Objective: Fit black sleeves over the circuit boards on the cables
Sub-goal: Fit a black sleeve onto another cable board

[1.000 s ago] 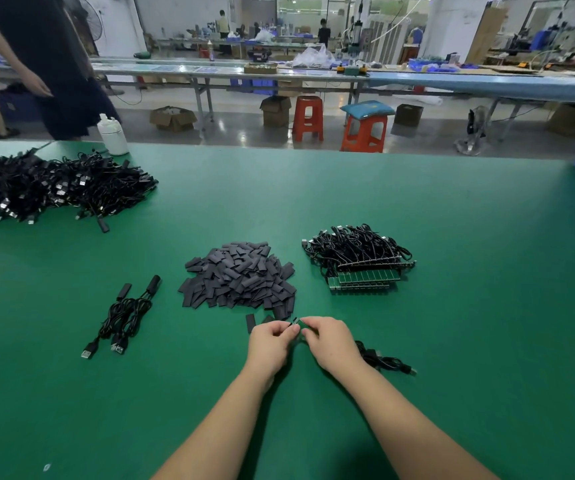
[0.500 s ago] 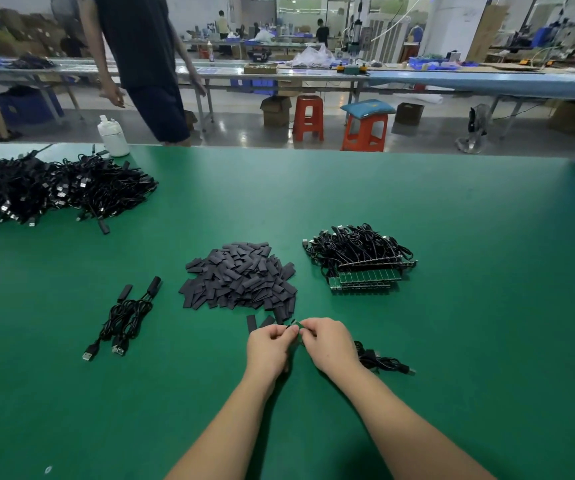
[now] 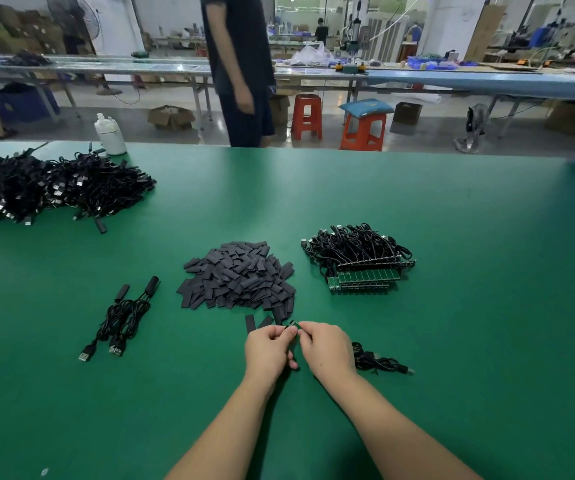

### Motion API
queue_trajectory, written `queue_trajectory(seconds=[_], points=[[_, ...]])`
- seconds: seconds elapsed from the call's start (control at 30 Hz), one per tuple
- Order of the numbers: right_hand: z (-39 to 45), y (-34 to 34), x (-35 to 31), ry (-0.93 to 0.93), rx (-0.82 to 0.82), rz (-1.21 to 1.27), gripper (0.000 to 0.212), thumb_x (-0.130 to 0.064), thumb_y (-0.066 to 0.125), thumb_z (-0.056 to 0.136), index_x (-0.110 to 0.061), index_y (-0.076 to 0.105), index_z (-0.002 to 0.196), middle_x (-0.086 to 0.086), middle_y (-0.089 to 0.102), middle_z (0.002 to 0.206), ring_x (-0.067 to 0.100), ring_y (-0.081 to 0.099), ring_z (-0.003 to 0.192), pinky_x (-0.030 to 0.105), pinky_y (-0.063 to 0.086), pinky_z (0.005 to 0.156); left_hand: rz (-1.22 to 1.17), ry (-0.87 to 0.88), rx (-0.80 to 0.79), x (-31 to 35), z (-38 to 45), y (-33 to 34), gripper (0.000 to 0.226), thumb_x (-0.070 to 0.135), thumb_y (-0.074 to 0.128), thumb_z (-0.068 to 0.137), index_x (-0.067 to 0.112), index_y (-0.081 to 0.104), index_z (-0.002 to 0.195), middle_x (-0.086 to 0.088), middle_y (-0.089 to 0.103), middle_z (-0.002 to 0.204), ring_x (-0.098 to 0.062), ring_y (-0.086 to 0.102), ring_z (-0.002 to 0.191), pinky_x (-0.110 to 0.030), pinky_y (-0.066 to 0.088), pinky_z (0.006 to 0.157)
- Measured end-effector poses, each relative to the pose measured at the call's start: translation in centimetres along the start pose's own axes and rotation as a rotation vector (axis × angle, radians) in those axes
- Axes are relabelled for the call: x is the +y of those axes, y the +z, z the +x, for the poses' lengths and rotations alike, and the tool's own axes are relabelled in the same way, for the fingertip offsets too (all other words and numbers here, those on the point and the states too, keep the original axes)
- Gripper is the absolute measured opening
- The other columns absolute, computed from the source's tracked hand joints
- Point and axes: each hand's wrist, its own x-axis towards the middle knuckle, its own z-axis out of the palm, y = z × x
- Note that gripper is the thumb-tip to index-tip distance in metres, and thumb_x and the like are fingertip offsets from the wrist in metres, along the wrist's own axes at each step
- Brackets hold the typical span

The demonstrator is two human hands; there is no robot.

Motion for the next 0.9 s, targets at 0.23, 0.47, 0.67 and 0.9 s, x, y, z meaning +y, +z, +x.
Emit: queue_trajectory(seconds=[0.23, 0.47, 0.67, 0.9], points=[[-0.2, 0.4, 0.2, -0.014, 0.031, -0.02, 0.032, -0.034, 0.042, 0.101, -0.026, 0.069, 0.117, 0.001, 0.075, 0.098, 0.025, 0.067, 0.092, 0.034, 0.052, 0.079, -0.014, 0.003, 0.005, -0.4, 0.3, 0.1, 0.019, 0.017, 0.069, 0.091, 0.006, 0.071, 0.076, -0.009, 0.061, 0.051, -0.024, 0.061, 0.044, -0.028, 0.05, 0.048], [-0.6, 0.8, 0.3, -0.036, 0.055, -0.066, 0.029, -0.035, 0.038, 0.102, -0.025, 0.066, 0.104, 0.002, 0.073, 0.089, 0.027, 0.066, 0.086, 0.033, 0.041, 0.066, -0.023, 0.013, 0.03, -0.6, 0.3, 0.4, 0.021, 0.015, 0.068, 0.091, 0.005, 0.069, 0.073, -0.012, 0.062, 0.051, -0.026, 0.062, 0.045, -0.033, 0.054, 0.052], [0.0, 0.2, 0.4, -0.038, 0.098, -0.076, 0.031, -0.032, 0.041, 0.104, -0.033, 0.065, 0.124, -0.003, 0.074, 0.104, 0.02, 0.068, 0.093, 0.031, 0.051, 0.077, 0.004, 0.018, 0.035, -0.3, -0.1, 0.6, 0.023, 0.013, 0.064, 0.094, 0.005, 0.063, 0.072, -0.008, 0.06, 0.05, -0.023, 0.059, 0.043, -0.032, 0.052, 0.051], [4.5, -4.4, 4.1, 0.078, 0.105, -0.002, 0.043, -0.014, 0.046, 0.103, -0.027, 0.05, 0.144, -0.005, 0.07, 0.12, 0.016, 0.066, 0.092, 0.025, 0.044, 0.065, 0.043, 0.035, -0.043, 0.1, -0.8, -0.1, 0.022, 0.019, 0.057, 0.098, 0.002, 0.06, 0.084, -0.011, 0.065, 0.056, -0.022, 0.054, 0.042, -0.026, 0.048, 0.048]])
